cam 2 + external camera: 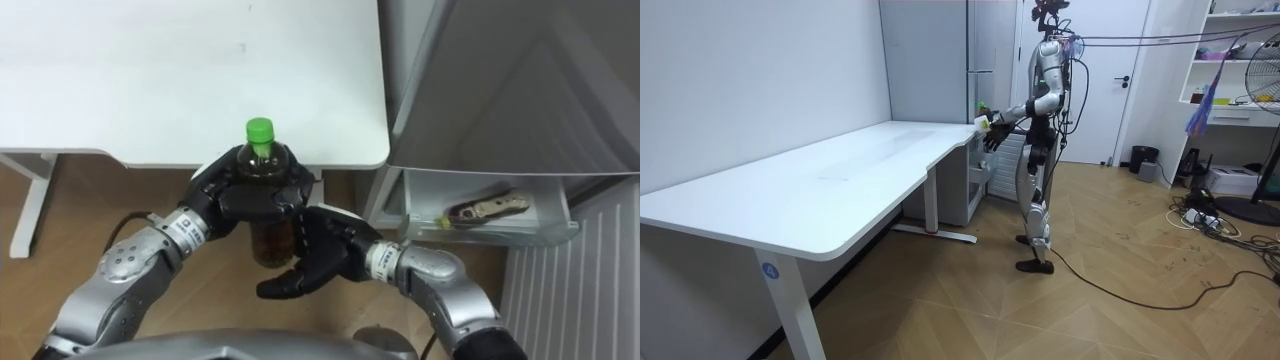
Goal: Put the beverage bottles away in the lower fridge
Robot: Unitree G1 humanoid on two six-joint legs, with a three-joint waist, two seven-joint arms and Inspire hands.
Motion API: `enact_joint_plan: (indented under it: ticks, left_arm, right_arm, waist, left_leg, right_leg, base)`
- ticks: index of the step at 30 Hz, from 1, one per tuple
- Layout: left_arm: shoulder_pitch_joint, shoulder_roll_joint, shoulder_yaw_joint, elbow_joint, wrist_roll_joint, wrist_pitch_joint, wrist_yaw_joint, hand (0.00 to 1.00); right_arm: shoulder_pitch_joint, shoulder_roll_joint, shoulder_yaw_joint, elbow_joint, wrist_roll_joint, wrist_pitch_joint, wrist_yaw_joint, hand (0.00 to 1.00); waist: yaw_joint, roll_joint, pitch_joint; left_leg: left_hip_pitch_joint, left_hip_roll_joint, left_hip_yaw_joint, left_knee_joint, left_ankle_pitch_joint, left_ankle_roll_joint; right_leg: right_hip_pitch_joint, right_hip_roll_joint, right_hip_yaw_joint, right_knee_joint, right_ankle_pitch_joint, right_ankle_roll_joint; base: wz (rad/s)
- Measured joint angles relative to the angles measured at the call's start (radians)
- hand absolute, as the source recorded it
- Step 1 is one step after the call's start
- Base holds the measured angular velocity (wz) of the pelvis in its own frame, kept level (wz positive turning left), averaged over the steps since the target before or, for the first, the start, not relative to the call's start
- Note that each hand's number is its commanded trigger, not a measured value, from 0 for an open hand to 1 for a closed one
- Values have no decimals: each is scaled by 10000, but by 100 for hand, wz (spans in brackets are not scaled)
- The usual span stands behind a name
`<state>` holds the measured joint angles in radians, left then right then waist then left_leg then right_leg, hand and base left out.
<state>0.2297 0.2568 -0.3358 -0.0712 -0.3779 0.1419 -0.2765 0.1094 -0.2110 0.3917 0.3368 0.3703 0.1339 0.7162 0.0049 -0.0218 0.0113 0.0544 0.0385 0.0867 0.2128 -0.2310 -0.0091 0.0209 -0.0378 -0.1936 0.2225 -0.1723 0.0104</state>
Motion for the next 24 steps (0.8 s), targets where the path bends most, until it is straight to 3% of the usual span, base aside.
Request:
enact_joint_plan:
  ticks: [11, 12, 13, 15, 16, 17, 18, 24]
  left_arm:
    - [-5, 119, -128, 0, 9, -5, -60, 100]
    - [-11, 139, -141, 0, 9, -9, -80, 100]
    - [-17, 150, -147, 0, 11, -10, -94, 100]
    - [-62, 225, -224, 0, 14, -19, -109, 100]
    - [-68, 228, -231, 0, 14, -19, -111, 100]
    - [-73, 228, -237, 0, 15, -20, -115, 100]
    - [-81, 229, -248, -1, 15, -25, -133, 100]
    - [-166, 235, -398, -21, 6, -26, -447, 100]
  right_arm:
    - [-1, -60, 183, 1, 624, -4, -230, 0]
    - [-1, -60, 187, 1, 625, -4, -230, 9]
    - [-1, -60, 188, 1, 626, -4, -229, 37]
    - [-1, -60, 192, 1, 635, -4, -229, 62]
    - [-1, -60, 192, 1, 644, -4, -230, 84]
    - [-2, -62, 187, 1, 651, -4, -235, 95]
    - [-2, -64, 184, 1, 651, -4, -257, 100]
    - [-26, -106, 180, 2, 648, -4, -611, 100]
  waist:
    - [-10, -128, 48]
    - [-10, -136, 48]
    - [-11, -137, 48]
    - [-12, -136, 48]
    - [-12, -136, 48]
    - [-13, -136, 48]
    - [-13, -136, 48]
    - [2, -127, 50]
  left_leg:
    - [-72, 2, 3, 47, 0, 0]
    - [-72, 2, 2, 66, 0, 0]
    - [-73, 2, 2, 76, 0, 0]
    - [-71, 5, 8, 90, 0, 0]
    - [-72, 6, 10, 96, 0, 0]
    - [-71, 6, 22, 99, 0, 0]
    - [-74, 7, 41, 99, 0, 0]
    - [-97, 12, 44, 85, -4, -1]
  right_leg:
    - [-36, 6, 48, 0, 0, 0]
    - [-36, 6, 51, 0, 0, 0]
    - [-36, 6, 52, 0, 0, 0]
    - [-35, 7, 64, 1, 0, 0]
    - [-36, 8, 78, 1, 0, 0]
    - [-36, 14, 154, 1, 0, 0]
    - [-37, 21, 181, 2, 0, -1]
    - [-36, 35, 190, 7, 7, -11]
  base:
    - [0]
    - [0]
    - [0]
    - [0]
    - [0]
    - [-3]
    - [-4]
    - [0]
